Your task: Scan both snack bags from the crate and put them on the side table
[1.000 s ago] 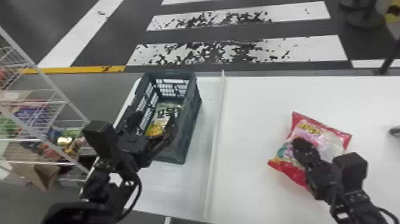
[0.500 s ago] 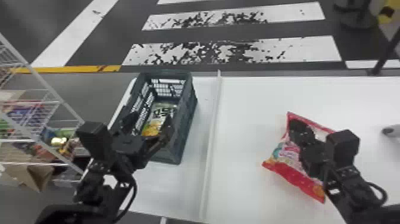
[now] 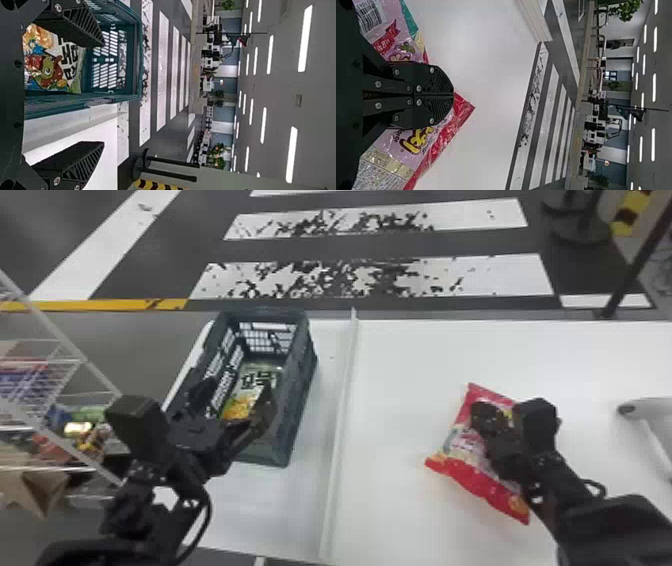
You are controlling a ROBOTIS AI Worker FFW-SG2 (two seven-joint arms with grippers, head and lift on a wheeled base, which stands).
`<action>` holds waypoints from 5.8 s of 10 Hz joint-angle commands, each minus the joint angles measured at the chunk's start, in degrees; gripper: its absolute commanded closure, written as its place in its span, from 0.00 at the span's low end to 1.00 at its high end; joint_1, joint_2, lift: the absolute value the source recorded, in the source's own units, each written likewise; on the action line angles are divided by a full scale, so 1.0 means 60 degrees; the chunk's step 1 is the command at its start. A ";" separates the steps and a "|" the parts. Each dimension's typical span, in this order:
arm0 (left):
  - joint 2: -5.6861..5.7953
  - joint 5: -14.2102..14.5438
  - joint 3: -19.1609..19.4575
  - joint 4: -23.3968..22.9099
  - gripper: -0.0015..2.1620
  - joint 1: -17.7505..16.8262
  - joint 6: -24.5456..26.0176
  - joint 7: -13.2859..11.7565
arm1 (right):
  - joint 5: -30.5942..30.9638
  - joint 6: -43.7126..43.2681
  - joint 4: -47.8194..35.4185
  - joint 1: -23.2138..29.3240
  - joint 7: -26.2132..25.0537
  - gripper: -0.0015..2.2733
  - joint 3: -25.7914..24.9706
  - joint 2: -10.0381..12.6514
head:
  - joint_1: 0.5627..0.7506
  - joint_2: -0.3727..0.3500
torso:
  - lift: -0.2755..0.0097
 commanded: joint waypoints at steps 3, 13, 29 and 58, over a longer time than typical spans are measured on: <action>0.0050 0.0049 -0.0003 0.0012 0.06 -0.0007 0.0000 0.0000 | -0.0042 -0.0365 0.0365 -0.0070 -0.0001 0.94 0.0034 0.0006 | 0.70 0.73 | 0.66; 0.0035 0.0151 -0.0003 0.0071 0.06 0.0008 0.0000 -0.0015 | 0.0412 0.2799 -0.4440 0.2288 0.1127 0.94 0.0825 -0.0155 | 0.70 0.87 | 0.66; 0.0006 0.0122 -0.0106 0.0335 0.06 -0.0168 0.0000 -0.0059 | 0.0617 0.4908 -0.5714 0.2992 0.1933 0.94 -0.0039 -0.0448 | 0.70 0.81 | 0.66; 0.0064 0.0136 -0.0062 0.0393 0.06 -0.0168 0.0058 -0.0073 | -0.0613 0.6227 -0.2579 0.0413 0.2416 0.99 -0.4316 -0.1664 | 0.70 0.28 | 0.66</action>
